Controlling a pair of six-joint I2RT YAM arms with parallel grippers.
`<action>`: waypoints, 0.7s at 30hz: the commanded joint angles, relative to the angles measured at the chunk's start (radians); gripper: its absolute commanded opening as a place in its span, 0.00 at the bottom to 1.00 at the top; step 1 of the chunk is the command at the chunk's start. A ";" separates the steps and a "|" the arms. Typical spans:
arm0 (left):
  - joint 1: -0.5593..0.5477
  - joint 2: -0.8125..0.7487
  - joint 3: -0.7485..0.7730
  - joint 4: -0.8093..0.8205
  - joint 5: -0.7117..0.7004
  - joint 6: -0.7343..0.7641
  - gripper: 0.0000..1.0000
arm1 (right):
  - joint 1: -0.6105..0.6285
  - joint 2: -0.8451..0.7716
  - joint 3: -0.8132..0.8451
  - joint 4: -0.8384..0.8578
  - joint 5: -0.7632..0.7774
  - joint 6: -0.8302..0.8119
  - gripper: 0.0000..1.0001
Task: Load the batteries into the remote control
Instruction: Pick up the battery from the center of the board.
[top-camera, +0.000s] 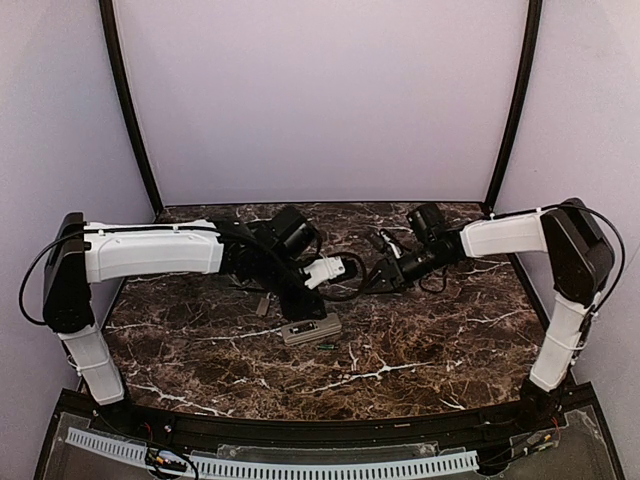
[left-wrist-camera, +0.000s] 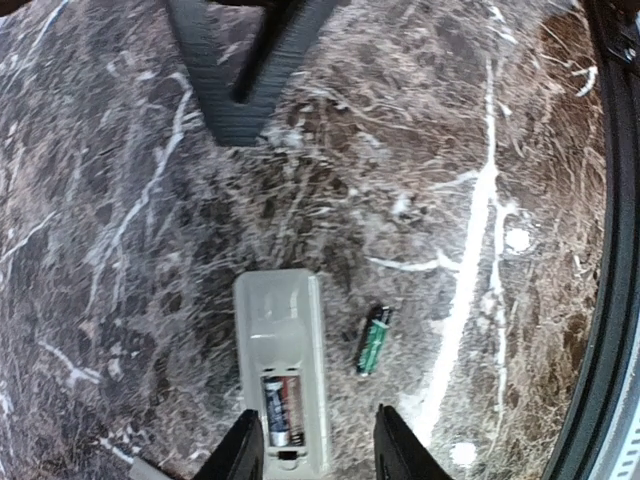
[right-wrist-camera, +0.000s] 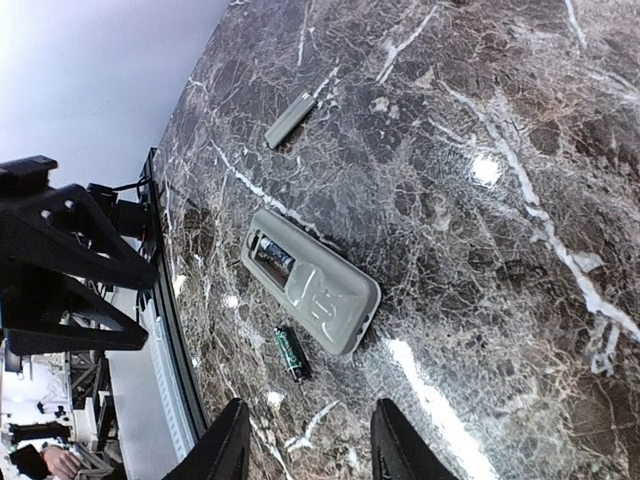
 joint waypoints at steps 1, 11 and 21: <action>-0.034 0.032 0.006 -0.037 0.025 0.009 0.39 | -0.027 -0.136 -0.046 0.072 0.004 0.063 0.44; -0.115 0.152 0.032 0.004 0.055 0.044 0.38 | -0.032 -0.394 0.140 0.001 0.004 0.240 0.98; -0.124 0.256 0.098 -0.028 -0.008 0.071 0.34 | -0.091 -0.418 0.308 0.124 -0.083 0.544 0.99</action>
